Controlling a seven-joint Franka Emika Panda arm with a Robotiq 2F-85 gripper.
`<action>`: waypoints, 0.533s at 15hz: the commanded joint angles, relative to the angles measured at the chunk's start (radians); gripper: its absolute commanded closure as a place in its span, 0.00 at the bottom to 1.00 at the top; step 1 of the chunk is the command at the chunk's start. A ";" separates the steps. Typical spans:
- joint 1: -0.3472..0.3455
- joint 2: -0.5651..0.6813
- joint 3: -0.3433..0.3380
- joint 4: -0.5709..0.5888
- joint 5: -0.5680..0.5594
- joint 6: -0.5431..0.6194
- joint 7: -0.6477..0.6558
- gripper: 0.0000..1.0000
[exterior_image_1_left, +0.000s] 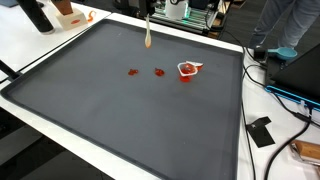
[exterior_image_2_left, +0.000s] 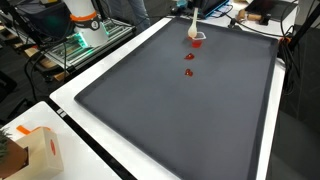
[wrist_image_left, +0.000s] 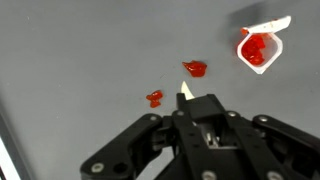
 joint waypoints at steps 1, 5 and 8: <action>-0.002 0.003 0.002 0.003 -0.001 -0.003 -0.001 0.76; 0.014 0.012 0.006 0.015 -0.047 -0.024 0.036 0.94; 0.065 0.036 0.020 0.036 -0.185 -0.064 0.196 0.94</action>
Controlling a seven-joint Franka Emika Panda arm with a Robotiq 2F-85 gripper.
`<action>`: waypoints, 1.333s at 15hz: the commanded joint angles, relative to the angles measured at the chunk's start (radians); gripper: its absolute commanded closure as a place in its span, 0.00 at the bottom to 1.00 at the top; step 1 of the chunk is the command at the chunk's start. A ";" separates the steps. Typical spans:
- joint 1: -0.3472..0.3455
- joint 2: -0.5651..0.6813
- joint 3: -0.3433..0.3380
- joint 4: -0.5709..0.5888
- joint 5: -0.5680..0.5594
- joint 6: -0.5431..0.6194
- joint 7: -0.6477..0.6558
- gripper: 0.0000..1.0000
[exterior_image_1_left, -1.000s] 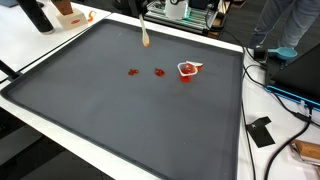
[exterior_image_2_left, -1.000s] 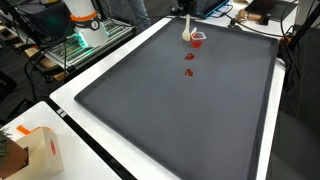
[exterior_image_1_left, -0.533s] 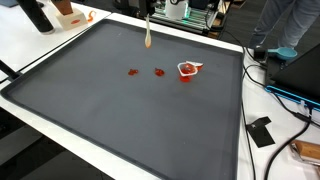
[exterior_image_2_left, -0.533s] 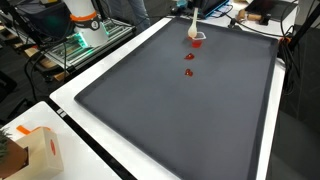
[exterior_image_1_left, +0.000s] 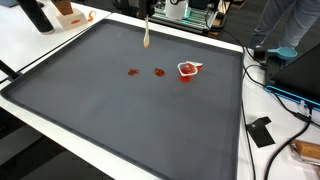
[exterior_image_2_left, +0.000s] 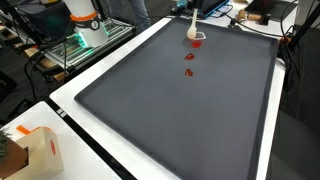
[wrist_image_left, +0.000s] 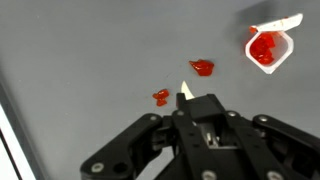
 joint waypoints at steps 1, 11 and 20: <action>0.068 0.039 0.019 0.039 -0.170 -0.072 0.199 0.94; 0.256 0.215 0.054 0.156 -0.503 -0.245 0.668 0.94; 0.354 0.382 0.051 0.248 -0.669 -0.314 0.870 0.94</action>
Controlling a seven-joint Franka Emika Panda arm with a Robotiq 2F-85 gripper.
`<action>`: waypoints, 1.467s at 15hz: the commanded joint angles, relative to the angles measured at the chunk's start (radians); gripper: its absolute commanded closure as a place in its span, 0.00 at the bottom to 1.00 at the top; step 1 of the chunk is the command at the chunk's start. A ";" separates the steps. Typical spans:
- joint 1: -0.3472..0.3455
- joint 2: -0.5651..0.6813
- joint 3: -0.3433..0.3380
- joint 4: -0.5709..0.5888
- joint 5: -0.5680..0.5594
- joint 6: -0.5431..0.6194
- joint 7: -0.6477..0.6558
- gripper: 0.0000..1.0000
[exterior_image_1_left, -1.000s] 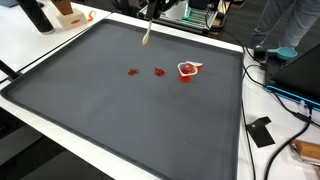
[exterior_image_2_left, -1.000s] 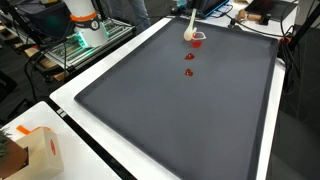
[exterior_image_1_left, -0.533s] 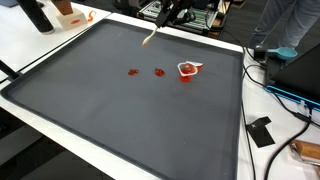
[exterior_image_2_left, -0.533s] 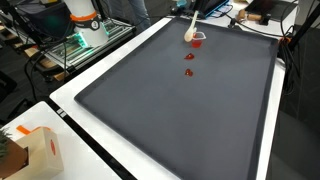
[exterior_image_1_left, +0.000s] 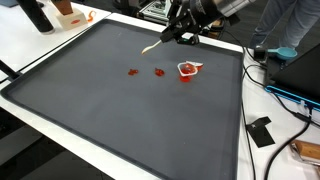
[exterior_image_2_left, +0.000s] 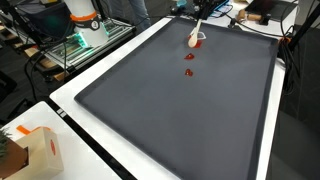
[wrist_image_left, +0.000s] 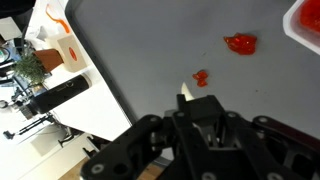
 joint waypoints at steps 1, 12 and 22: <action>0.037 0.084 -0.003 0.069 -0.069 -0.074 0.058 0.94; 0.049 0.212 -0.010 0.175 -0.123 -0.152 0.058 0.94; 0.004 0.182 -0.007 0.179 -0.106 -0.109 -0.075 0.94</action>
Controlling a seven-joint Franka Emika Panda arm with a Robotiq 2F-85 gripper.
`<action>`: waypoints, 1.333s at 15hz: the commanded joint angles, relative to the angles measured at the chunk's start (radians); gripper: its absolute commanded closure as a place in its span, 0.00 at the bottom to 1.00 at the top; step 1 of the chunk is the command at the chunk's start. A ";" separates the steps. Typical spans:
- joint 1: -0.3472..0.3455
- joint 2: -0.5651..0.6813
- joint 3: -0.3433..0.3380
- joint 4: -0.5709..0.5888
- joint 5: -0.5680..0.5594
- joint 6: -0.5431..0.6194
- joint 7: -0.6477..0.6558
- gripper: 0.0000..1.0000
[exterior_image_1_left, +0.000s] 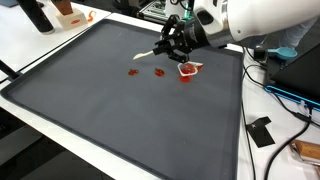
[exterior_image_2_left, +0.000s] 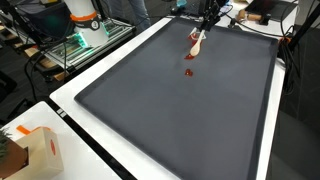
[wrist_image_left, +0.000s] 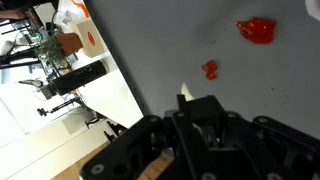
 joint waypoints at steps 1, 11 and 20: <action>-0.028 -0.025 0.012 -0.008 0.000 0.027 -0.083 0.94; -0.112 -0.152 0.018 -0.055 0.094 0.138 -0.273 0.94; -0.224 -0.331 -0.001 -0.158 0.332 0.276 -0.487 0.94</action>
